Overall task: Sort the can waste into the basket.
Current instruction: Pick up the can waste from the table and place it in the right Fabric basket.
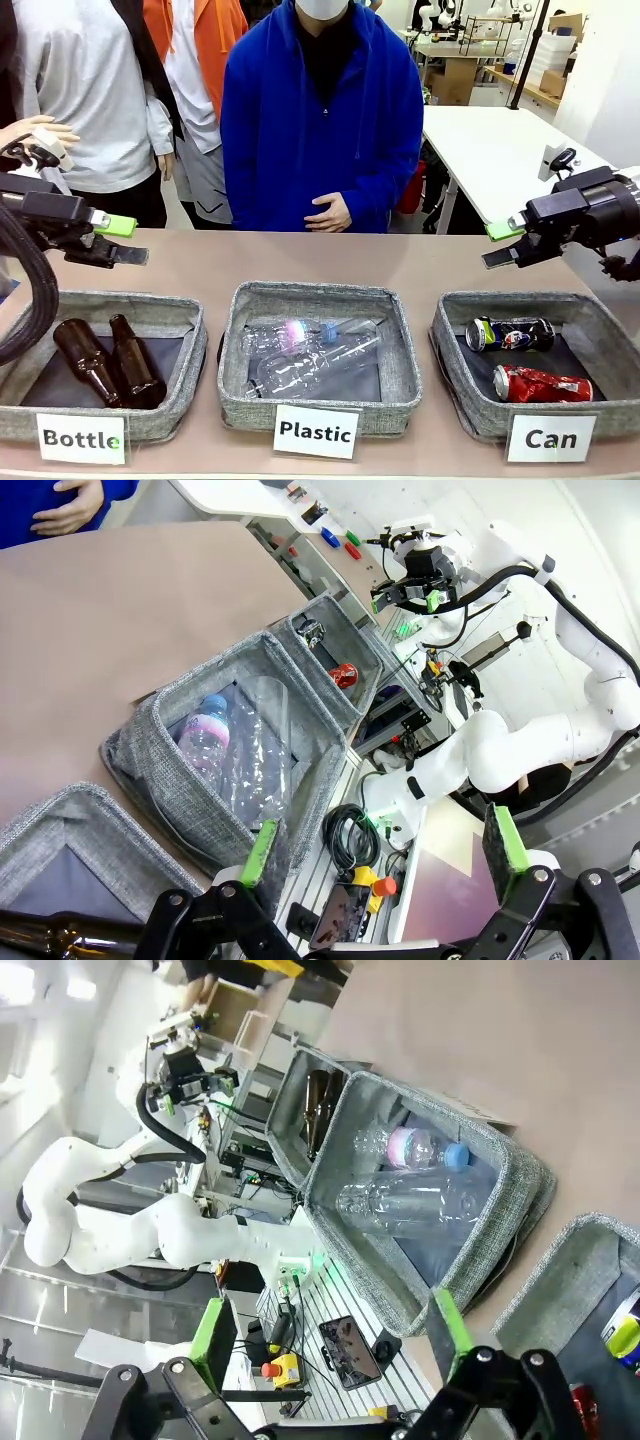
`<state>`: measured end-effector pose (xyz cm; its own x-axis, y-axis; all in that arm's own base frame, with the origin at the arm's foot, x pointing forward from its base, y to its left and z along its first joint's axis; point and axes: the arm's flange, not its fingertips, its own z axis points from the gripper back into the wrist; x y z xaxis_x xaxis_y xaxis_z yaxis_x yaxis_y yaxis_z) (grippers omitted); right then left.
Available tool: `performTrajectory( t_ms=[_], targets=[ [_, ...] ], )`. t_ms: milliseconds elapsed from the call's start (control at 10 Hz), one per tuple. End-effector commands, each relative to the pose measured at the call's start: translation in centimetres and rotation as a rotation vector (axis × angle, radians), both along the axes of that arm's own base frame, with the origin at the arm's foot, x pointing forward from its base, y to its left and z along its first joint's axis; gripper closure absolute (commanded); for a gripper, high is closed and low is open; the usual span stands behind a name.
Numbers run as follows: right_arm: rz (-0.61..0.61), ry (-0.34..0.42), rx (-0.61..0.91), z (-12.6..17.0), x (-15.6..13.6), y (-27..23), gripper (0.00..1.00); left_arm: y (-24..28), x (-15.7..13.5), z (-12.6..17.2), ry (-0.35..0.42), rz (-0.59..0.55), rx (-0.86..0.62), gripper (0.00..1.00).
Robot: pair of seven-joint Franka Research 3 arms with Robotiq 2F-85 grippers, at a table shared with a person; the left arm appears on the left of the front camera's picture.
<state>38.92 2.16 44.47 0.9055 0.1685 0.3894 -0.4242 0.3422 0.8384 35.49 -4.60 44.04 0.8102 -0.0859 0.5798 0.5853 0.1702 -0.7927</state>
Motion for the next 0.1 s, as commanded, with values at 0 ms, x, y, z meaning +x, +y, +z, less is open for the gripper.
performTrajectory(
  t_ms=[0],
  targets=[
    [0.019,-0.018,0.003,-0.02,-0.02,-0.24,0.00,0.23,-0.23,0.20,0.007,-0.008,-0.004,0.00]
  ],
)
